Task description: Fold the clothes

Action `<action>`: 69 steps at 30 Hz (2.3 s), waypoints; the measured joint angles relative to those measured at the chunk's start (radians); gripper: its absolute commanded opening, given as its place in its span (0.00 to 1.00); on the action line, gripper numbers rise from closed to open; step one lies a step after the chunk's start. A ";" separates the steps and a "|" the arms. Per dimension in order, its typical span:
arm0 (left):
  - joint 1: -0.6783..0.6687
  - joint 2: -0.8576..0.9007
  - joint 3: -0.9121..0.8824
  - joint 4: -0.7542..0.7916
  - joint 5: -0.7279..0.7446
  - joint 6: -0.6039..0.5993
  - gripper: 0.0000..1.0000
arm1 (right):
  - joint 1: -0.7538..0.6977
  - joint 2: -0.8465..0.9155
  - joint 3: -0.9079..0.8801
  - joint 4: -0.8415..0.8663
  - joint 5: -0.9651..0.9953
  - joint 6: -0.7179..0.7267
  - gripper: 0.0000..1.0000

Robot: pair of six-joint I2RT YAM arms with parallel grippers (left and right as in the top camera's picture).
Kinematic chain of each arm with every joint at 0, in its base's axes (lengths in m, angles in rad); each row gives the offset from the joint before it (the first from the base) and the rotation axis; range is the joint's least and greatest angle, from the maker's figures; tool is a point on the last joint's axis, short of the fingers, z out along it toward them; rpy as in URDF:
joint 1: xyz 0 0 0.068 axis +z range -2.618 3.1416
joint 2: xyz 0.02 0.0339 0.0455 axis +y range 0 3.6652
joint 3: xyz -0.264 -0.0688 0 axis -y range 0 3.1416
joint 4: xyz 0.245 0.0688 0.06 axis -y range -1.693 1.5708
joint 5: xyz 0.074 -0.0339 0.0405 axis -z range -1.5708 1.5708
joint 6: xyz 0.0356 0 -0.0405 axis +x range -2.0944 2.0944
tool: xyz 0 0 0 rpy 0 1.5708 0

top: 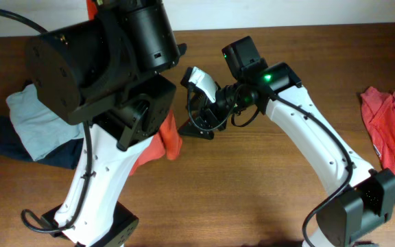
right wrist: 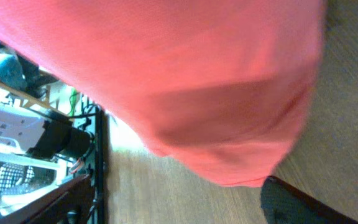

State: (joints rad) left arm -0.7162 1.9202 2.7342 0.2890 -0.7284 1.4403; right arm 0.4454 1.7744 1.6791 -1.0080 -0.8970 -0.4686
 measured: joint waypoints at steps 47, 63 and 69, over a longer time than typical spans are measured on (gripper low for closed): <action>0.000 0.000 0.000 0.000 0.003 0.026 0.00 | 0.470 -0.147 0.000 0.185 0.804 0.722 0.93; 0.000 0.000 0.000 0.000 0.003 0.026 0.00 | 0.532 -0.146 0.000 0.235 0.782 0.709 0.92; 0.000 0.000 0.000 0.000 0.003 0.026 0.00 | 0.534 -0.144 0.000 0.286 0.856 0.808 0.93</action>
State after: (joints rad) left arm -0.7162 1.9202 2.7342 0.2886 -0.7250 1.4666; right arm 0.9798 1.6302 1.6794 -0.7219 -0.0406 0.3397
